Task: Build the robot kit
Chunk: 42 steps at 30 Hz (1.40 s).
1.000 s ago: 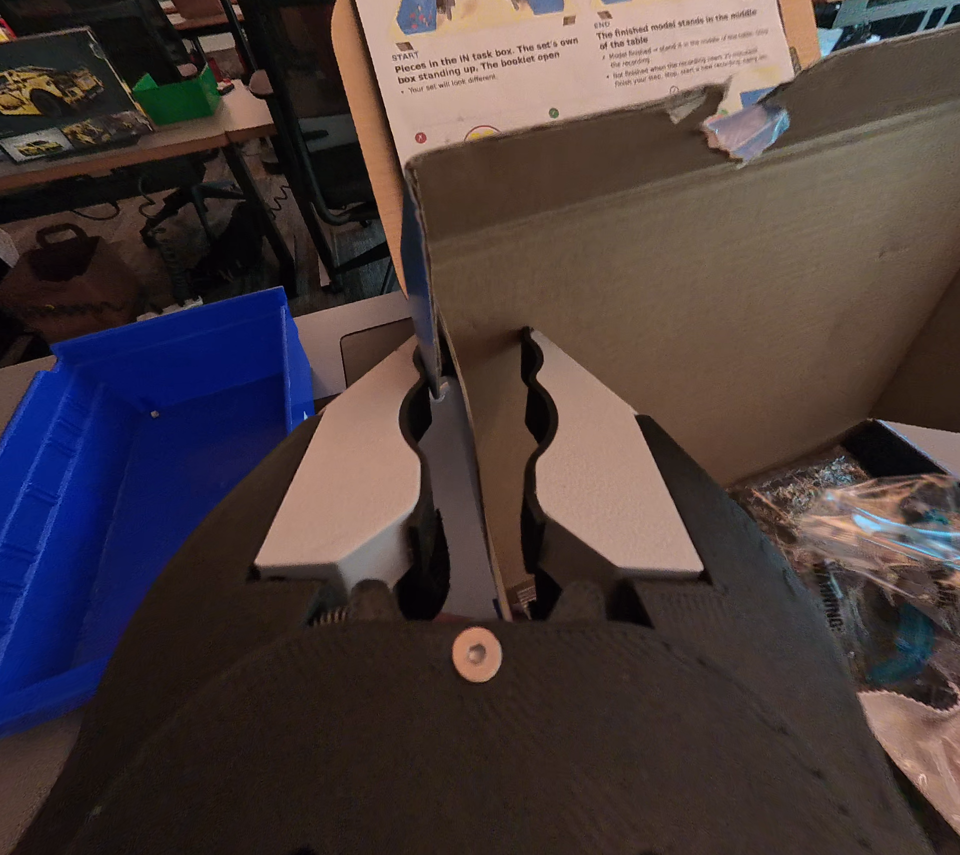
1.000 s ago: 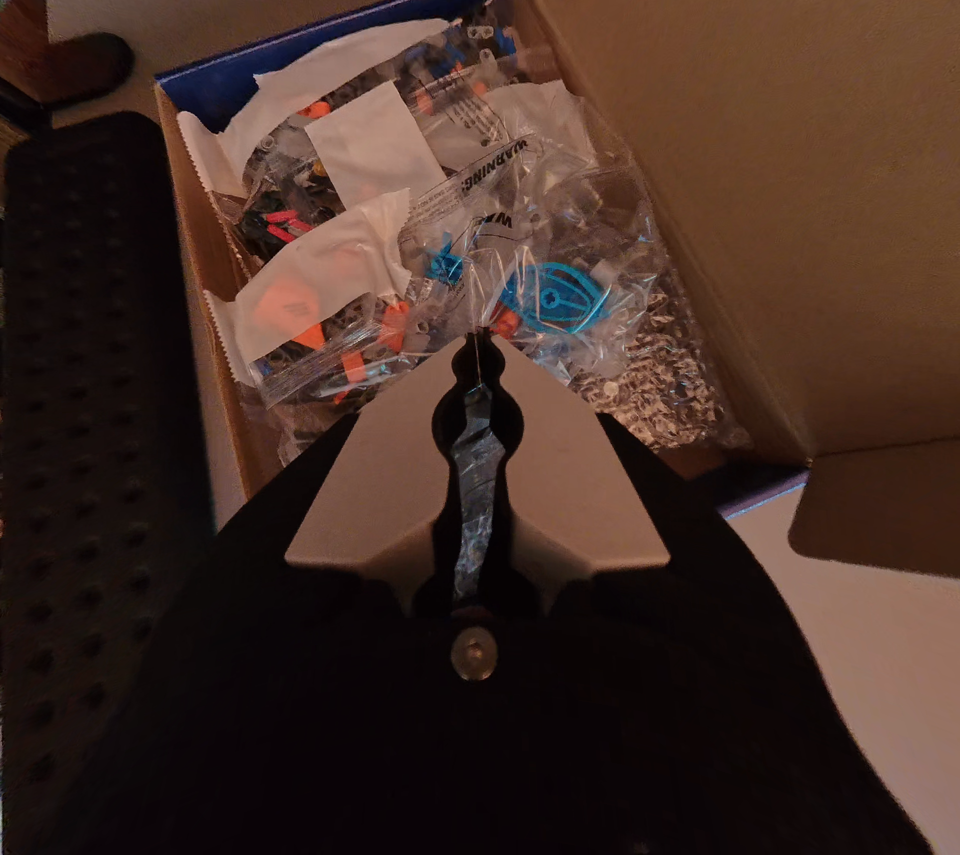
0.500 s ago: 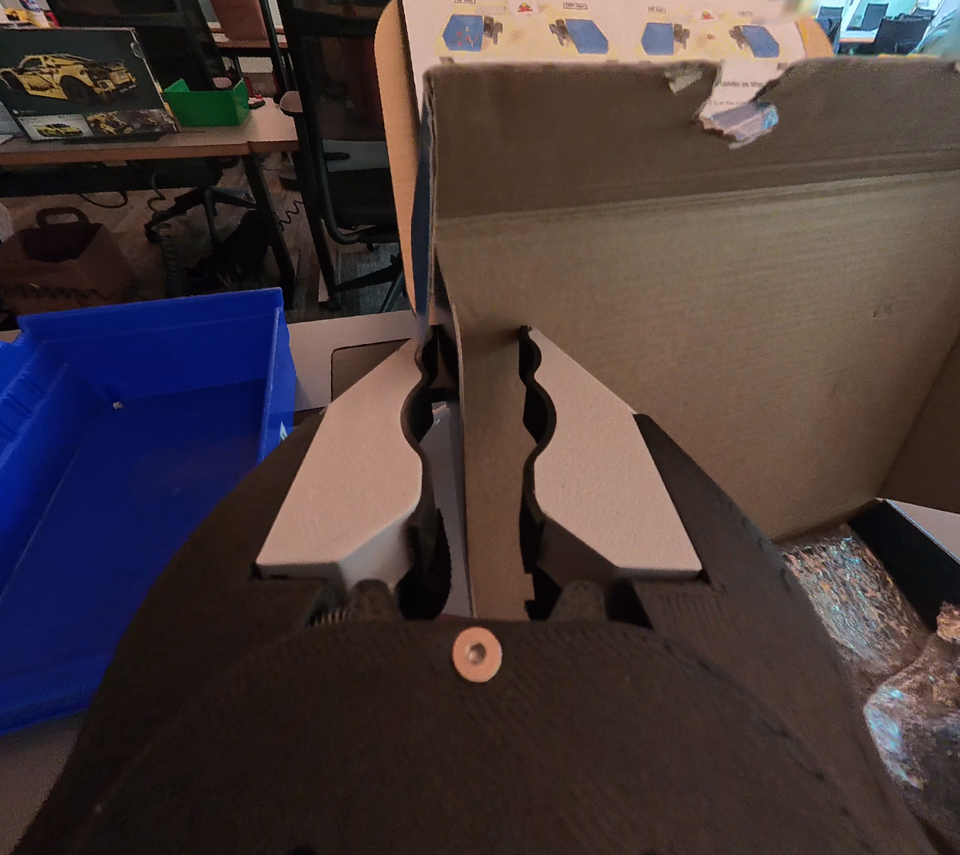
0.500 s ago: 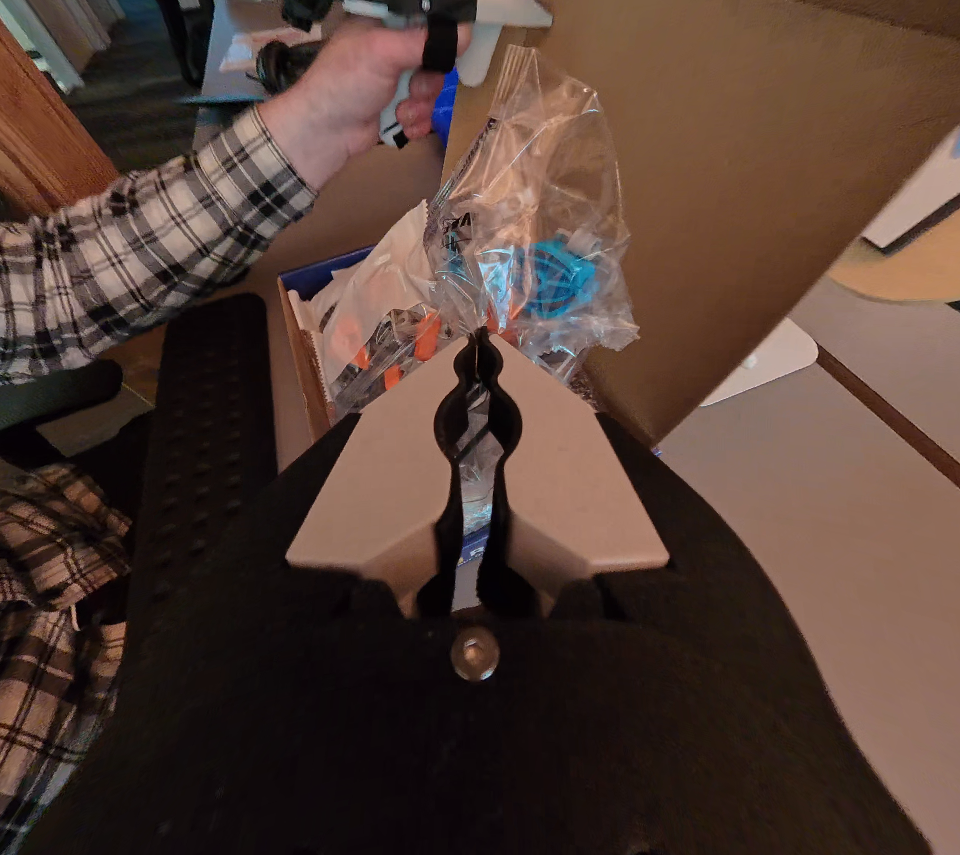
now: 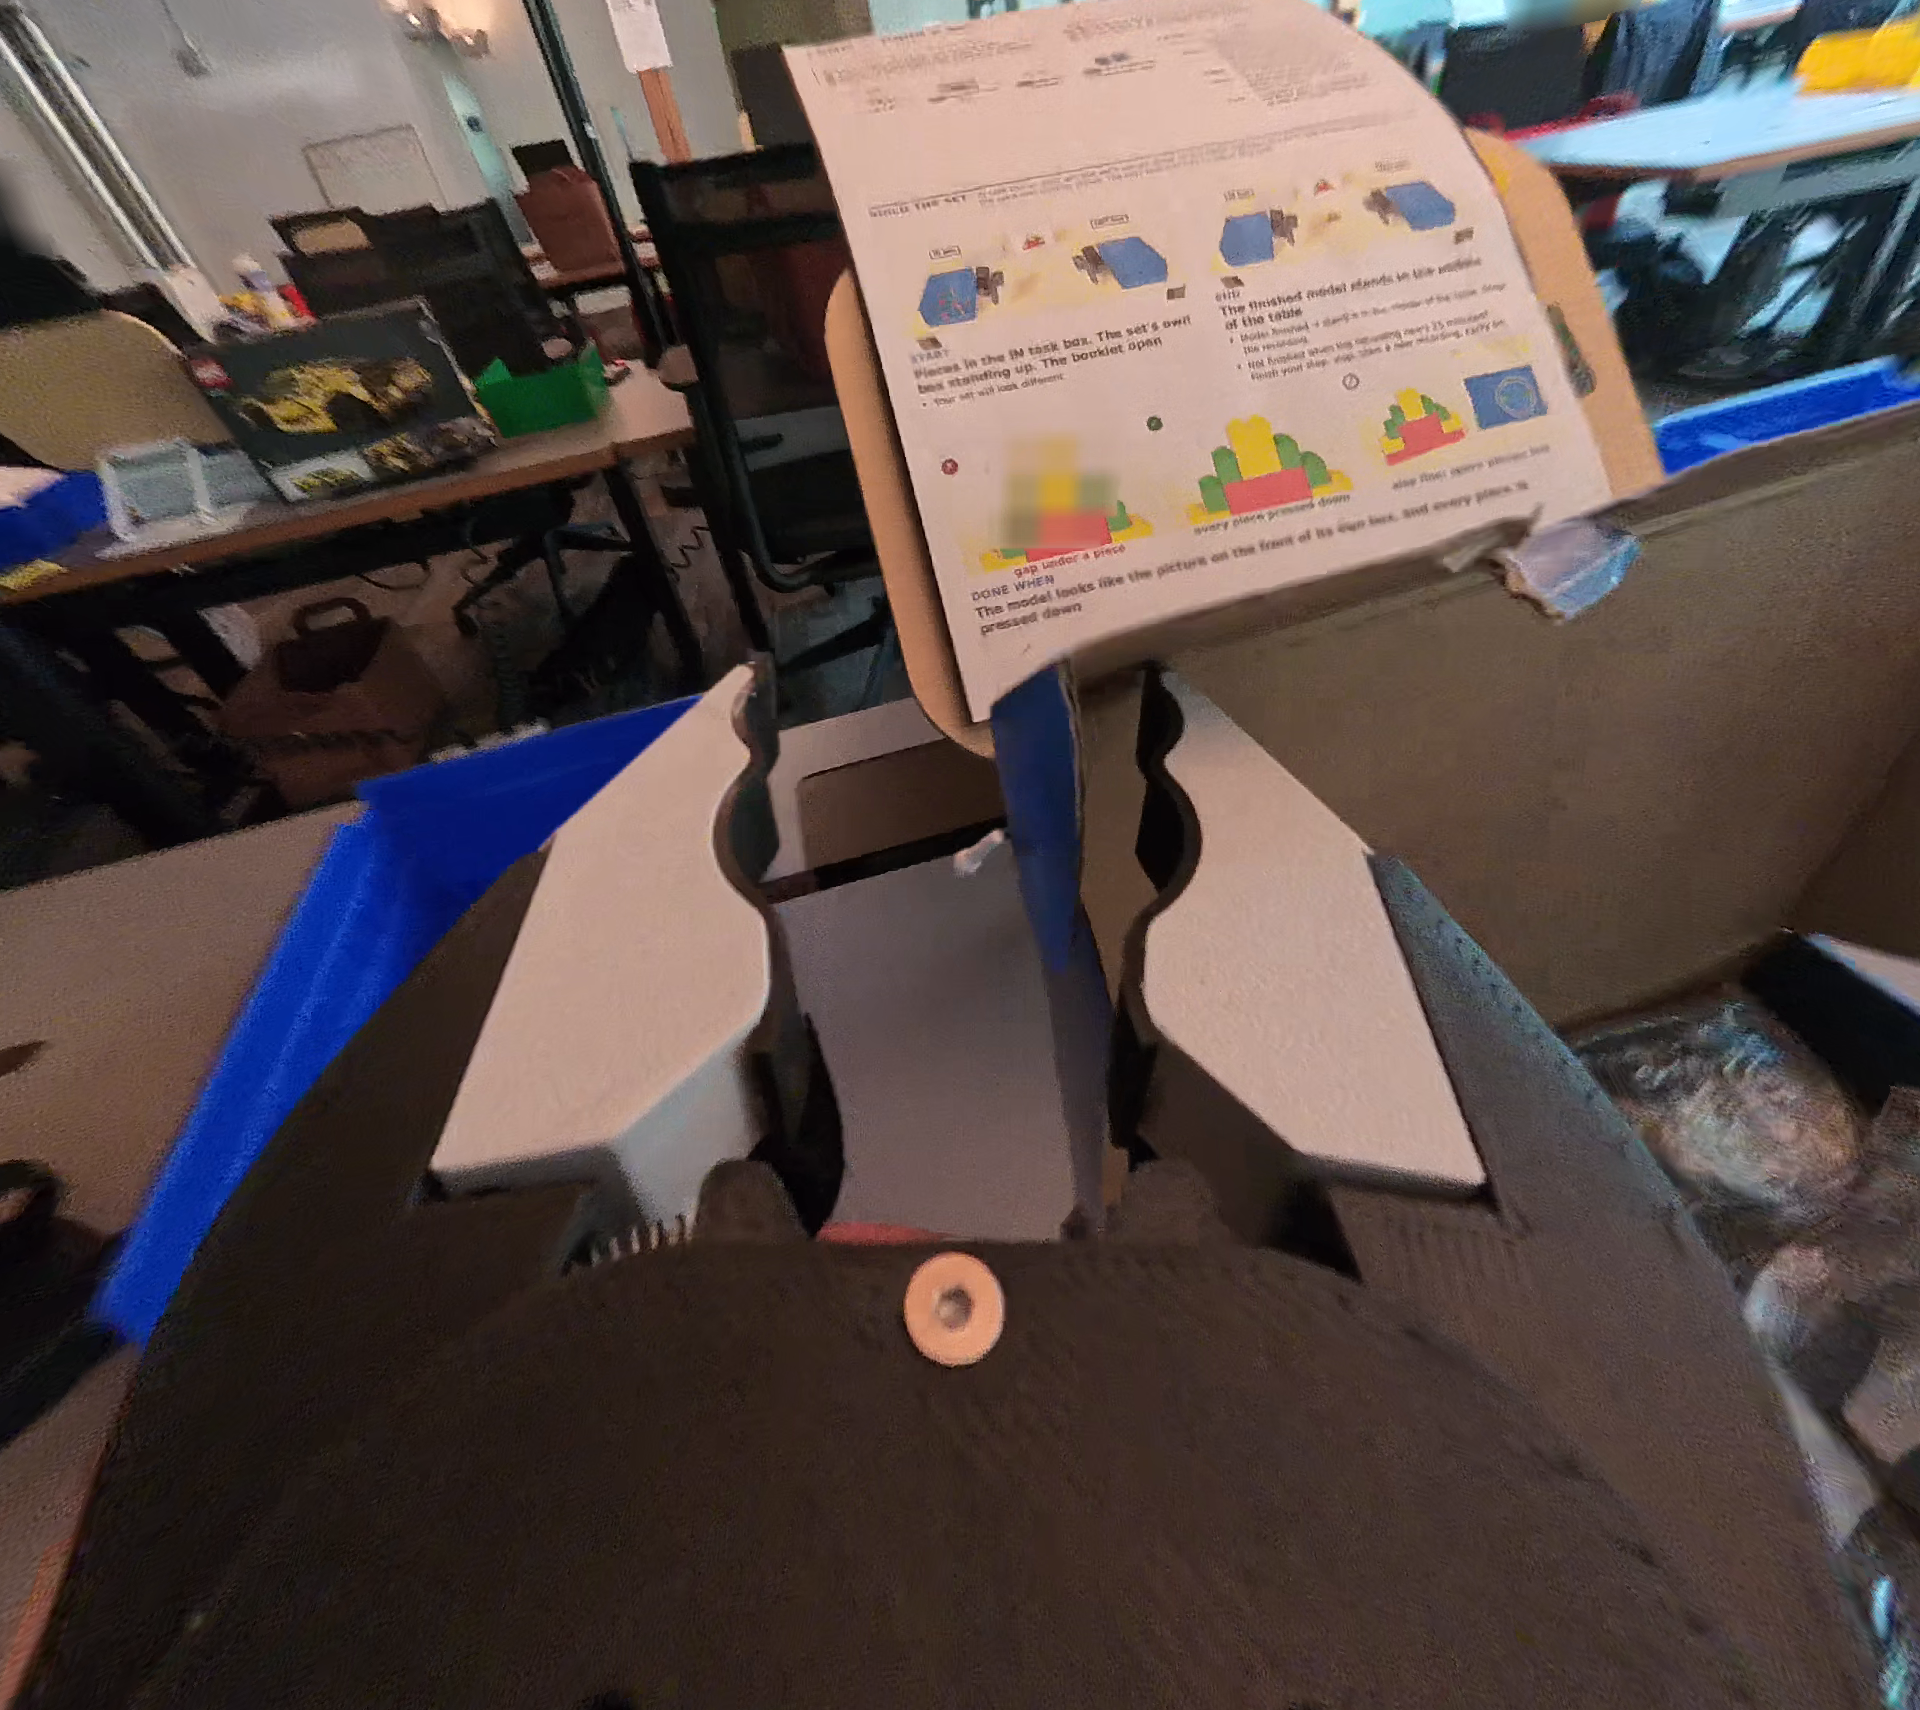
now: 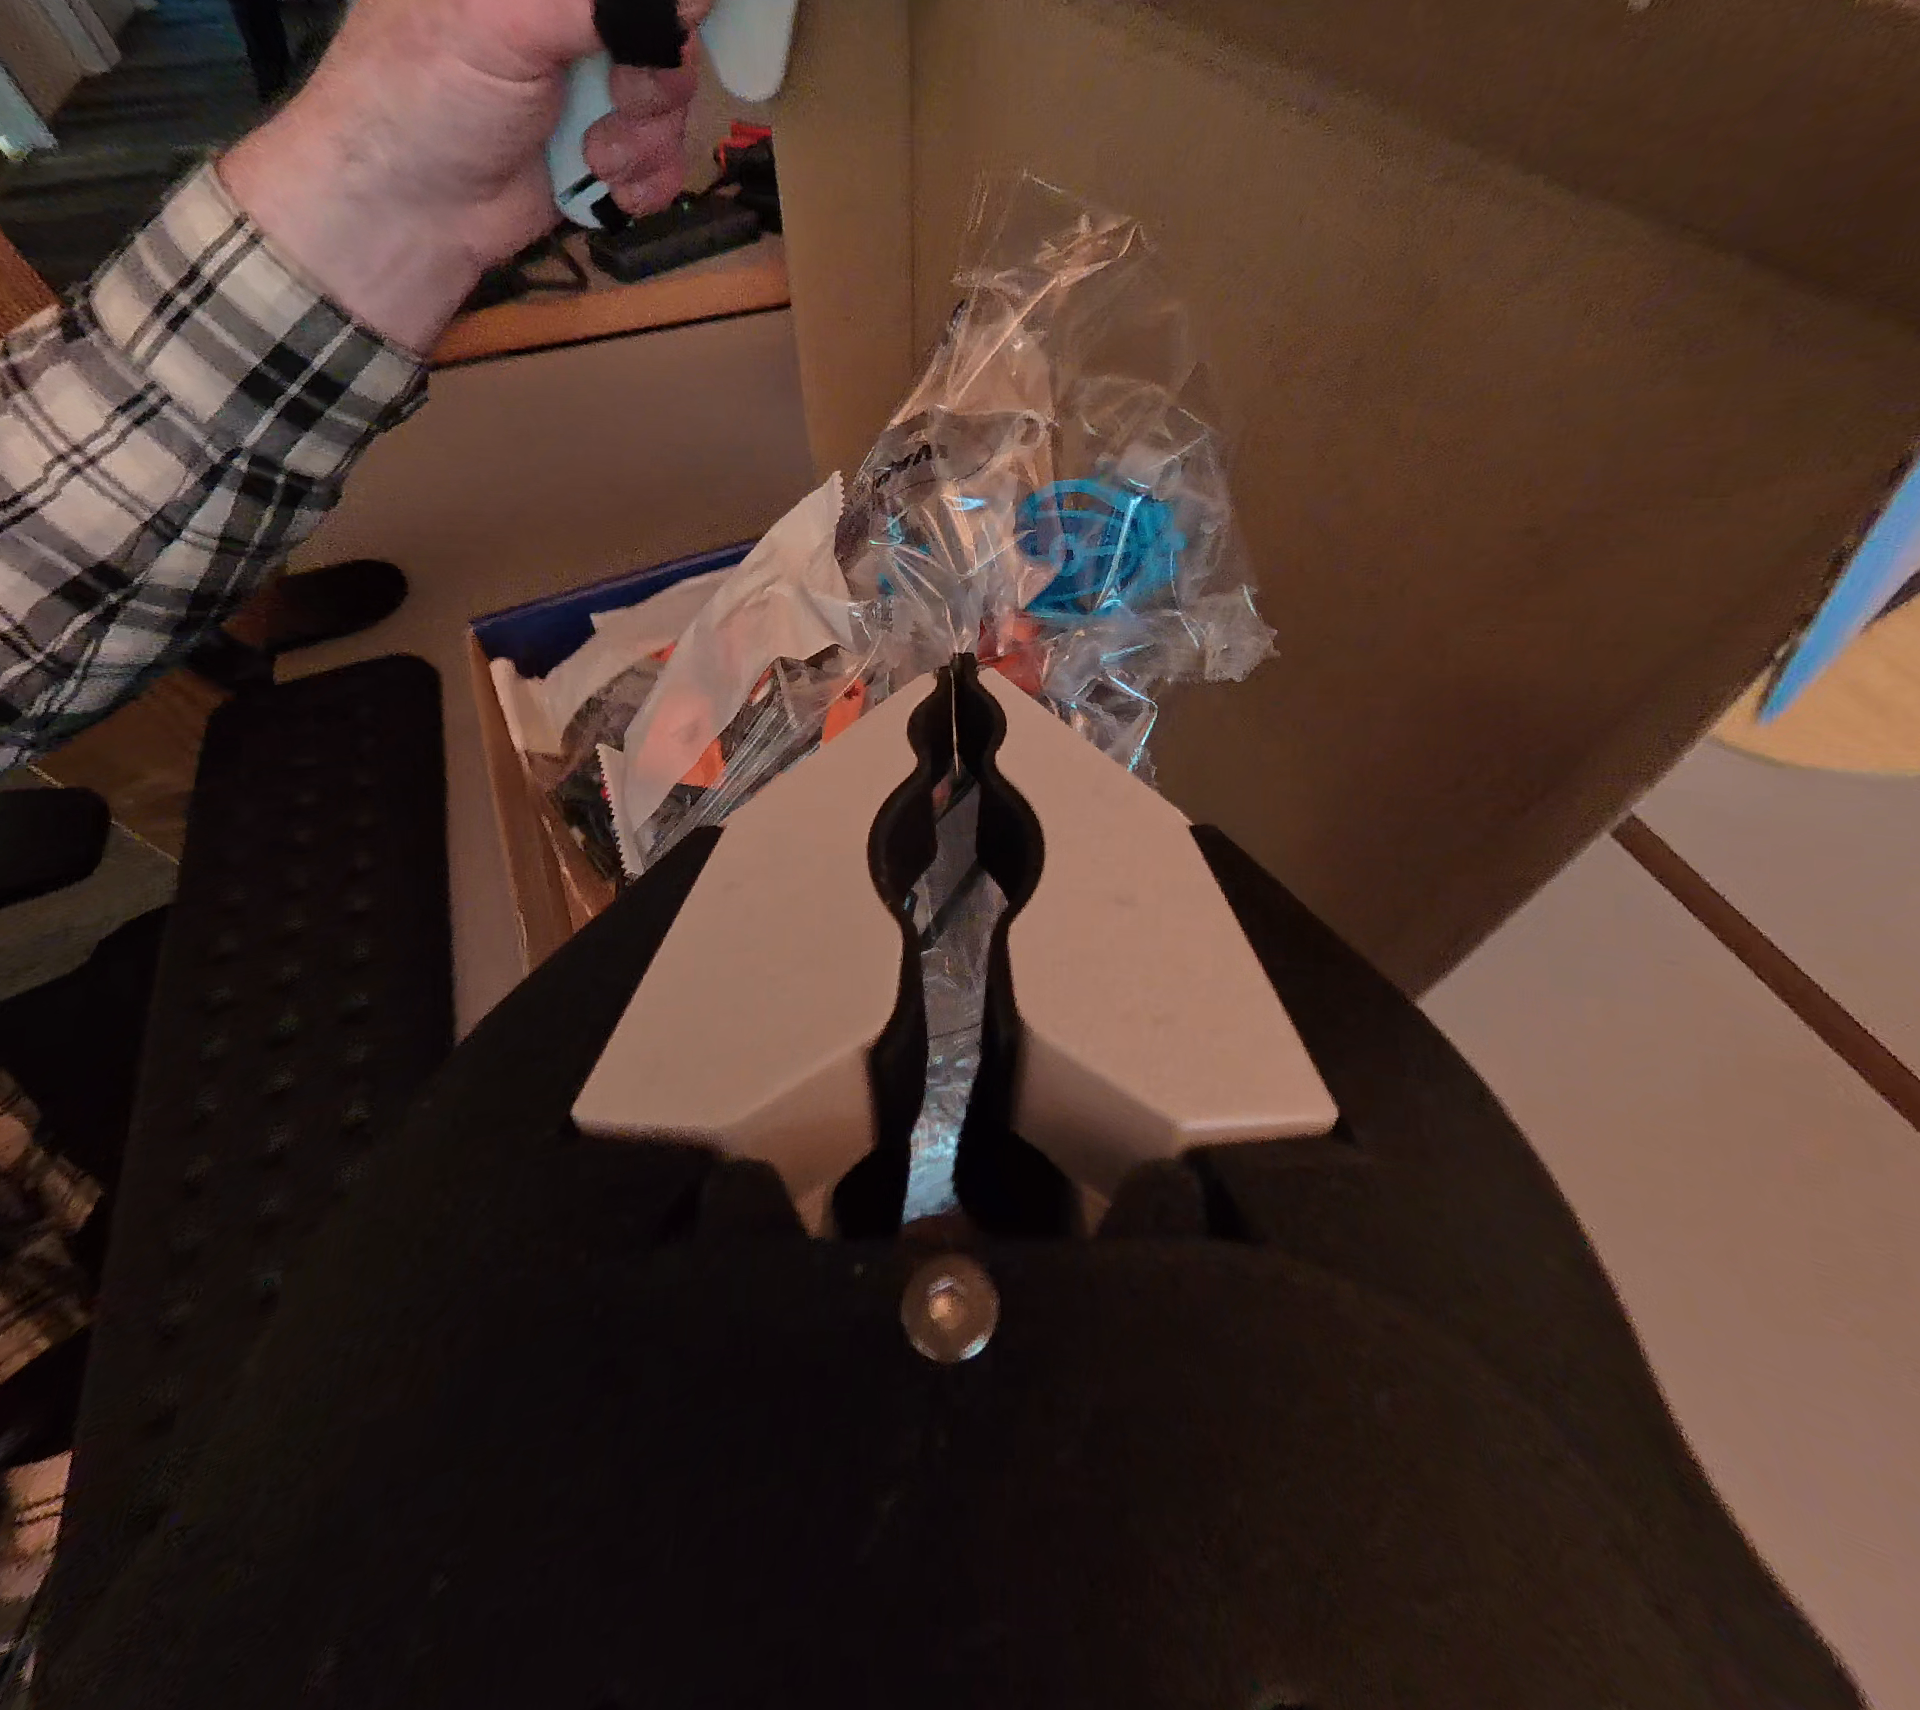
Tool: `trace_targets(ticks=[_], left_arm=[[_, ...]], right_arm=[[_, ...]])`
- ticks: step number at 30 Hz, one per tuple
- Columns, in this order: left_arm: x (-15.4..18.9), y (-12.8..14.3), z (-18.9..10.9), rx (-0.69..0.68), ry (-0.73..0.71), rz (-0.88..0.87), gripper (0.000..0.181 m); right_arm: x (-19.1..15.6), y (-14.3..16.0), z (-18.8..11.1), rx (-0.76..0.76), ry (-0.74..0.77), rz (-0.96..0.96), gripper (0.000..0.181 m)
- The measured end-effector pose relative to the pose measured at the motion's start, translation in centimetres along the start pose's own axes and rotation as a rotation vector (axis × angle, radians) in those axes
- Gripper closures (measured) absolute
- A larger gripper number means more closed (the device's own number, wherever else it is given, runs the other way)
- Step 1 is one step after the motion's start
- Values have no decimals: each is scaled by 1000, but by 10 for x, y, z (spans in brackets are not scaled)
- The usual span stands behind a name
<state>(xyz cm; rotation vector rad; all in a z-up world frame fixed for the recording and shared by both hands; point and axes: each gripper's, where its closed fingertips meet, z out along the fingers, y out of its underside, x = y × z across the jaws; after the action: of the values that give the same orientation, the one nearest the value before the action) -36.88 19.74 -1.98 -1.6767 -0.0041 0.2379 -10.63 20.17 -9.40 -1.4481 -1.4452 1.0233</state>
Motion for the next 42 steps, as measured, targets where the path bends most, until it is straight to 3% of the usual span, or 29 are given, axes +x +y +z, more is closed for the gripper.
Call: trace_targets(ticks=[3, 7, 11, 14, 15, 18, 21, 23, 28, 31, 35, 38, 42], left_arm=[[5, -6, -24, -35, -77, 162, 109], [33, -4, -52, -46, 57, 144, 106], [37, -6, -88, -82, 81, 159, 97], [75, -14, -117, -36, 222, 142, 127], [93, -11, -120, -34, 276, 126, 131], [138, 13, -108, -91, 405, 90, 115], [176, 36, -90, -144, 580, -78, 98], [190, 44, -83, -142, 663, -173, 105], [176, 48, -68, -76, 636, -260, 161], [177, 53, -72, -103, 644, -230, 171], [171, 55, -84, -146, 648, -168, 178], [166, 55, -92, -156, 643, -120, 180], [153, 53, -103, -149, 644, -77, 181]], right_arm=[[0, -14, 6, 25, -11, -14, 181], [-2, -25, 15, 34, -19, -55, 181], [4, -39, 19, 75, 3, -64, 181], [4, -49, 22, 104, -22, -78, 181], [2, -53, 23, 116, -35, -93, 181], [-8, -59, 26, 120, -93, -126, 181], [-20, -60, 31, 111, -152, -151, 181], [-24, -58, 35, 106, -166, -161, 181], [-23, -53, 35, 115, -186, -164, 181], [-25, -49, 36, 109, -209, -165, 179], [-14, -48, 37, 128, -190, -128, 155], [-4, -45, 37, 146, -181, -92, 163], [11, -39, 34, 143, -160, -50, 158]])
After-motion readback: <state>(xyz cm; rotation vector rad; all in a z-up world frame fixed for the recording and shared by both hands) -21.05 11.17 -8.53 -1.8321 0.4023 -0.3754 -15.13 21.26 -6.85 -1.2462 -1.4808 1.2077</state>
